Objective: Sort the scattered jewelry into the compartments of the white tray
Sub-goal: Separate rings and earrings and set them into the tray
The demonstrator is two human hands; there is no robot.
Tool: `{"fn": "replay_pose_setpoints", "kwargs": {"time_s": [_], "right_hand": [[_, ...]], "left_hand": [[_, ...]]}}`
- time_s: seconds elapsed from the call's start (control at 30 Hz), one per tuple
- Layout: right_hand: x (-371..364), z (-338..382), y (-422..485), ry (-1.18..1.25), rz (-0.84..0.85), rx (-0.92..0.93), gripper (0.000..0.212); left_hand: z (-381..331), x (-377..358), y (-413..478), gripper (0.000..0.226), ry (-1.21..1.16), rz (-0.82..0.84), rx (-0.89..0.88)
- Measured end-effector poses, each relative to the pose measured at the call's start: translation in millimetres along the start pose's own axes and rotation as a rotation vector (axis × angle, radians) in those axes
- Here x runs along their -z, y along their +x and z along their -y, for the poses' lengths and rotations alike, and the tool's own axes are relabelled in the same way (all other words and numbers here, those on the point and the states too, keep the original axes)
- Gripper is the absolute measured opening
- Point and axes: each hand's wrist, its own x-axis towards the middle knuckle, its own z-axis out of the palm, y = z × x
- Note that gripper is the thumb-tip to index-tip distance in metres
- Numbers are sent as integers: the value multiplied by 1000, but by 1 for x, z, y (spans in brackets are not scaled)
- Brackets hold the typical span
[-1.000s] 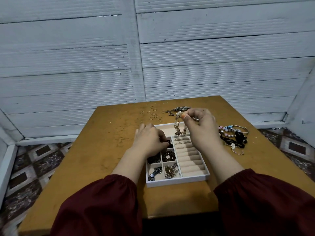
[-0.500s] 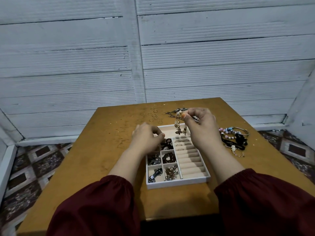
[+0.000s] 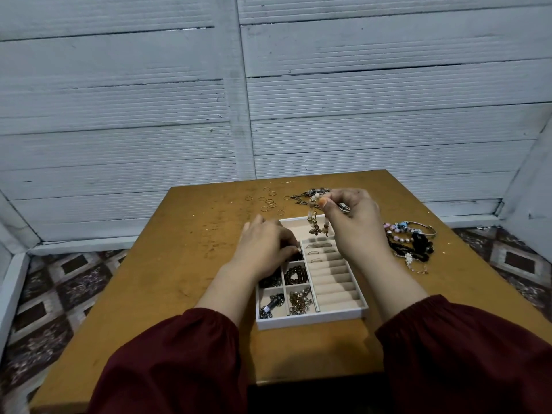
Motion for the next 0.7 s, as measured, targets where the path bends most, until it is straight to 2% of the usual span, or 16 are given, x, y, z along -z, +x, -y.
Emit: {"fn": "replay_pose_setpoints", "kwargs": {"time_s": [0.17,0.43,0.7], "right_hand": [[-1,1,0,-3,8,13,23],[2,3,-2,-4,7,20,24],[3,7,-4,-11,3,24,24]], "left_hand": [[-2,-1,-2,19,-10,-27,90],[-9,-1,-4,24,162,-90,56],[-6,0,-5,17,32,-32,112]]}}
